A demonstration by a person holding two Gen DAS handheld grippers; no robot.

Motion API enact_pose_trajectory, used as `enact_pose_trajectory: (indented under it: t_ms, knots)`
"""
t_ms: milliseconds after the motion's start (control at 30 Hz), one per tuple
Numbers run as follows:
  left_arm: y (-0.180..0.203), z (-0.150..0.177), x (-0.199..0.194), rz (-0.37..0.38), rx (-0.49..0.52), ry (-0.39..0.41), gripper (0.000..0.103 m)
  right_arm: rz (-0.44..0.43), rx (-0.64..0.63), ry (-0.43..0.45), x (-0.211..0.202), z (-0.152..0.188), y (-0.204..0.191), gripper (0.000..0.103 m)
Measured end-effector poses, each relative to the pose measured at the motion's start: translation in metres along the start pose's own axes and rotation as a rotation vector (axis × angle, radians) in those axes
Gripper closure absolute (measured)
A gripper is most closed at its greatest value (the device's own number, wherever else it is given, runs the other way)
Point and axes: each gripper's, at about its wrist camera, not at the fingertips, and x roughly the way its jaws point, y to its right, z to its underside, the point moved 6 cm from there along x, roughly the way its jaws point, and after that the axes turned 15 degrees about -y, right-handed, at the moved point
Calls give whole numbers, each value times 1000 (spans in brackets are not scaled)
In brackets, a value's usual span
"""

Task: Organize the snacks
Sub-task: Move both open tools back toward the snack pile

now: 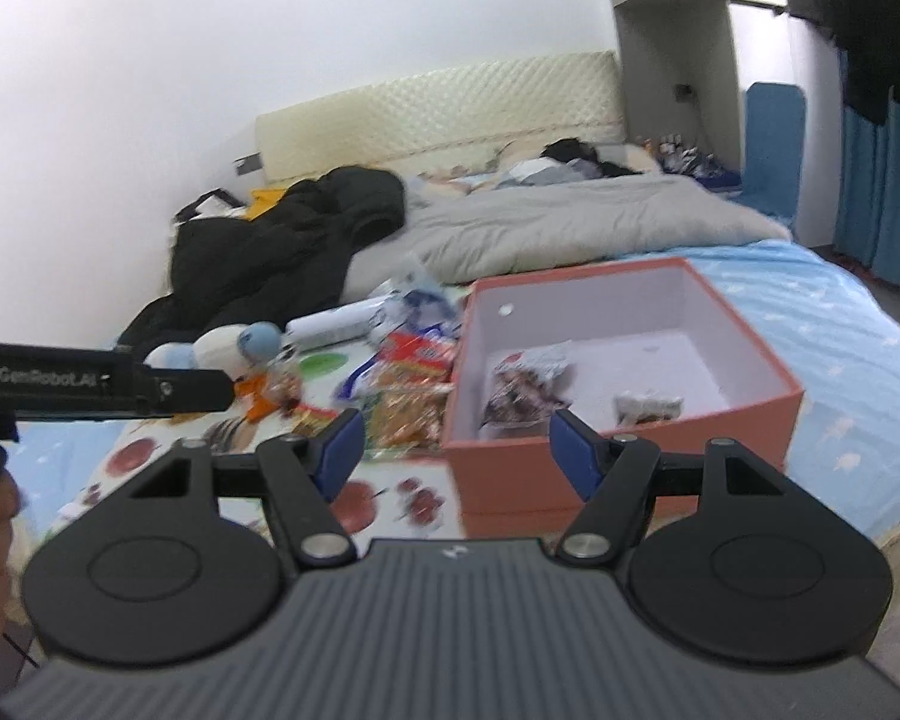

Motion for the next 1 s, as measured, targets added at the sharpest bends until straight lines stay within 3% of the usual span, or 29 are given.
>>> enact_pose_trajectory:
  t_ms: [333, 1000]
  knots:
    - [-36, 38, 4, -35, -56, -62, 42, -64, -48, -45, 10, 21, -36, 33]
    - [-112, 14, 60, -72, -155, -97, 42, -56, -125, -120, 72, 22, -63, 34]
